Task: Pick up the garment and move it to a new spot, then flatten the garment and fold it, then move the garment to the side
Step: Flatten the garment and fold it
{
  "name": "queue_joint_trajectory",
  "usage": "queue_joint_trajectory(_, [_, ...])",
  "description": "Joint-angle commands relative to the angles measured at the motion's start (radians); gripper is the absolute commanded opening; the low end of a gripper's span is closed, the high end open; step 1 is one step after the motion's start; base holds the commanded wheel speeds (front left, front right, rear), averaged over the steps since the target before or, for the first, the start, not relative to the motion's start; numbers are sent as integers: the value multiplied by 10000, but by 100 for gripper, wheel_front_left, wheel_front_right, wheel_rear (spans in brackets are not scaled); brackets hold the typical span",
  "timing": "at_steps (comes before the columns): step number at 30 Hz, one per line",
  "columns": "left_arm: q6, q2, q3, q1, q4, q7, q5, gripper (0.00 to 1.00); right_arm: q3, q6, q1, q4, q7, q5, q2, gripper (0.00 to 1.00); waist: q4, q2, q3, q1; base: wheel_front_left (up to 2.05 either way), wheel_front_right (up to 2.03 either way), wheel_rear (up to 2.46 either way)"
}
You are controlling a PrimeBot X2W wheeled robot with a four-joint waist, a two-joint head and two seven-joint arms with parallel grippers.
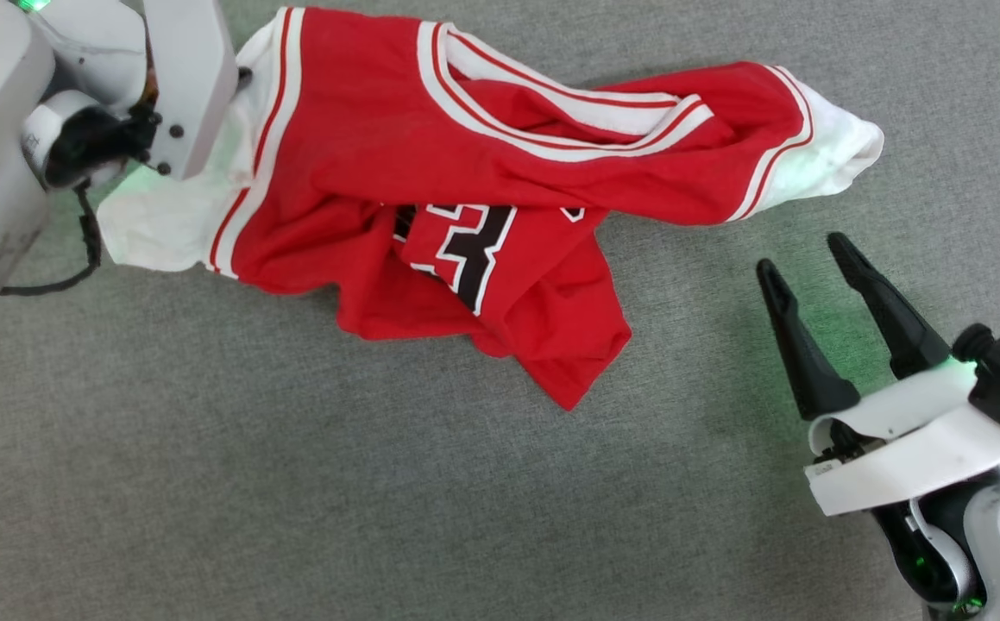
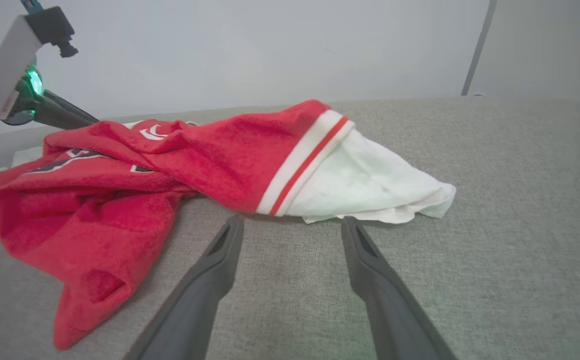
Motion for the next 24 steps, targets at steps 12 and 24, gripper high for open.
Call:
queue_joint_trajectory(12, [34, -351, -152, -35, -254, -14, -346, 0, 1716, -7, -3142, 68, 2068, 680, -2670, 100, 438, 0, 316, 0, 0, 0, 0])
queue_joint_trajectory(24, [26, -896, -189, -125, -676, -79, -222, 0, 4063, -8, -6772, 2201, 4883, 3102, -5404, 100, 1191, 0, 719, 0, 0, 0, 0])
